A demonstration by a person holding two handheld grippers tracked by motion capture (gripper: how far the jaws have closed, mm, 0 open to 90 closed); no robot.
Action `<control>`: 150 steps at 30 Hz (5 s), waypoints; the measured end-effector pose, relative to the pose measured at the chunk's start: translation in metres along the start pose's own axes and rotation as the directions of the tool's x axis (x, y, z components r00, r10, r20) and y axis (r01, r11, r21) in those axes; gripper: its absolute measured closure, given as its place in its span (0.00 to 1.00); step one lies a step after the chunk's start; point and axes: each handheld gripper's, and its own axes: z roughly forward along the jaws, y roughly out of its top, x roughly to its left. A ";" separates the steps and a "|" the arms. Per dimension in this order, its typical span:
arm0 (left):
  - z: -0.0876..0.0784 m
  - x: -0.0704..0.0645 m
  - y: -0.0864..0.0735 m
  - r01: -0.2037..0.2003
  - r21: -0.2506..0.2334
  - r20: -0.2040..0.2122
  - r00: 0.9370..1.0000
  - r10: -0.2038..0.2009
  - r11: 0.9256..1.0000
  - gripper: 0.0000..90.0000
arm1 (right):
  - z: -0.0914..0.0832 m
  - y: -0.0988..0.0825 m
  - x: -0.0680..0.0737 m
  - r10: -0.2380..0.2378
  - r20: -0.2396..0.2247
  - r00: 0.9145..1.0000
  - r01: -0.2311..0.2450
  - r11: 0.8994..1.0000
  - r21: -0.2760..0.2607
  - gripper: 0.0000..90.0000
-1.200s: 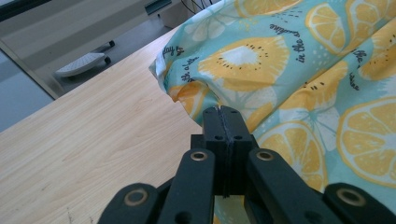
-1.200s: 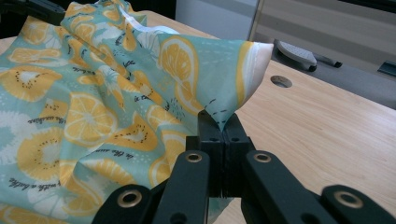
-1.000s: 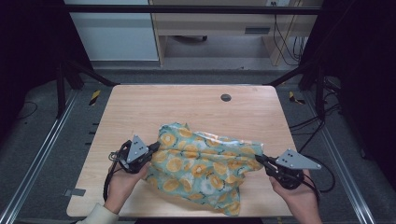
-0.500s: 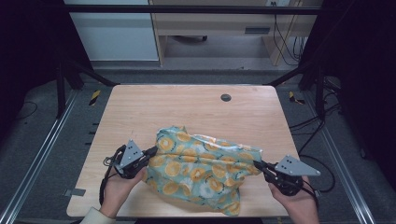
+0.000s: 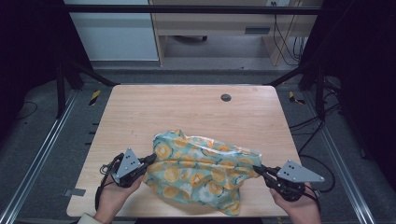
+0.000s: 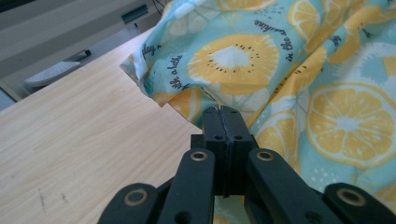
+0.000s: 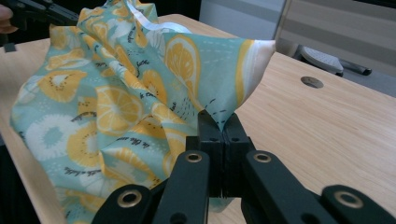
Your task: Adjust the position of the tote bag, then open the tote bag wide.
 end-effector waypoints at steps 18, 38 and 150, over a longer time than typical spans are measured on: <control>0.012 -0.011 -0.018 -0.087 0.112 0.092 0.993 0.076 0.990 1.00 | 0.002 -0.026 0.011 -0.024 -0.134 0.991 0.029 0.999 0.033 1.00; 0.026 -0.013 -0.023 -0.176 0.226 0.092 0.983 0.158 0.958 1.00 | 0.022 -0.044 0.022 -0.118 -0.217 0.969 0.153 0.977 0.151 1.00; 0.071 -0.050 0.065 -0.015 0.147 0.181 0.983 -0.012 0.989 0.33 | 0.157 0.057 -0.017 0.007 -0.130 0.992 0.045 0.916 0.398 0.65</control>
